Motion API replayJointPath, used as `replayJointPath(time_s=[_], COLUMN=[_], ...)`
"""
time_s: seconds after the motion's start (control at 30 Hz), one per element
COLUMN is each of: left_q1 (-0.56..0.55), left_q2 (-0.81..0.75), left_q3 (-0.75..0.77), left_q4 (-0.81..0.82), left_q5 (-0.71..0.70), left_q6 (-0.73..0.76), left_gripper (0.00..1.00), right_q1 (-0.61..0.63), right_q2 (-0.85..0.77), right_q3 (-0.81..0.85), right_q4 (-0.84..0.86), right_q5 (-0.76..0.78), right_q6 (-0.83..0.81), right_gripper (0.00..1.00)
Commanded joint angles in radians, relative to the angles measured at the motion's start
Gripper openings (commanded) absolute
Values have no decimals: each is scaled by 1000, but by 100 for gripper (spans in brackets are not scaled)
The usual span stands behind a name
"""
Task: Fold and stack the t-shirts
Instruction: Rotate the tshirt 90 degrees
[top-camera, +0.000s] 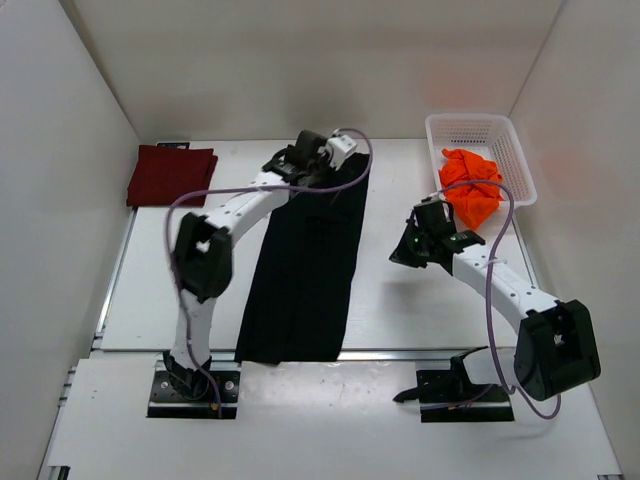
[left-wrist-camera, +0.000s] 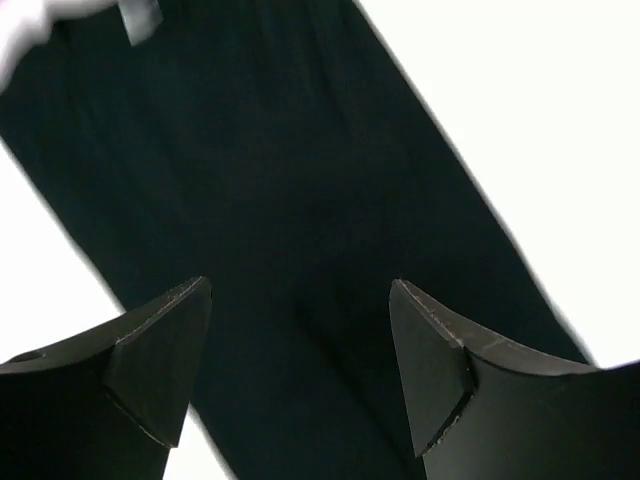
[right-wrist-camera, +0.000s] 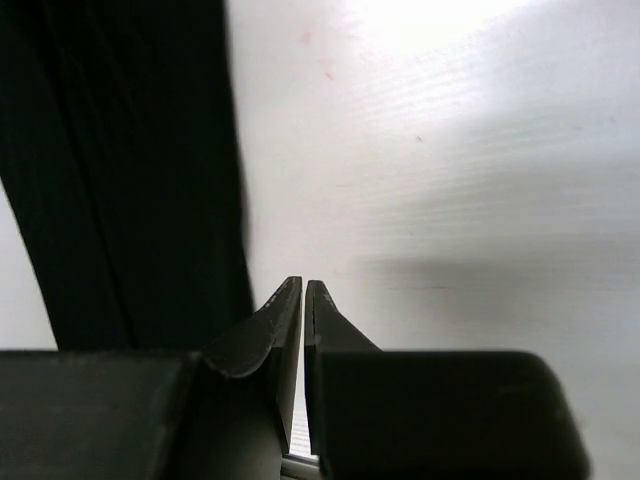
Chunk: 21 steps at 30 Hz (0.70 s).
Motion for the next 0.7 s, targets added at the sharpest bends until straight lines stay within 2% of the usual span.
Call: replayJointPath(time_s=[0.0,0.07,0.1,0.13,0.17,0.2,0.23,0.3,0.37,0.43,0.5,0.53,0.57,0.67], left_q1=[7,21,27,24,18,10,-6,-14,-20,-20,-5,6,1,-43], left_q2=[236,487,554,670,750,774,780,719,636,646,743,758,763,670], left_q3=[333,703,805,998,1114,1139,1106,941,717,746,959,996,1004,797], left_q4=[-68,-165,-226,-251,-274,-282,-275,-205,-125,-146,-277,-308,-317,-205], left_q5=[-57,-88,-96,-137,-178,-204,-227,-222,-232,-225,-192,-170,-169,-174], left_q6=[-8,-24,-24,-10,22,69,89,137,162,148,104,88,87,204], left_gripper=[83,81,82,82,82,82,81,79,79,79,78,78,79,82], right_q1=[-22,-16,-4,1,5,4,-4,-2,-7,-2,-16,-22,-21,-7], right_q2=[-64,-75,-76,-72,-62,-56,-49,-30,-19,-9,4,7,23,37], right_q3=[-48,-45,-37,-13,5,19,42,88,122,119,122,125,133,160], right_q4=[91,99,90,61,55,44,29,-5,-21,-7,5,-1,-1,-2], right_q5=[-24,-20,-1,9,3,-4,-12,-4,13,-4,-26,-33,-37,-52], right_q6=[-28,-33,-36,-36,-38,-41,-50,-67,-80,-88,-99,-97,-111,-136], right_gripper=[4,4,5,4,4,4,5,5,5,5,5,5,5,6])
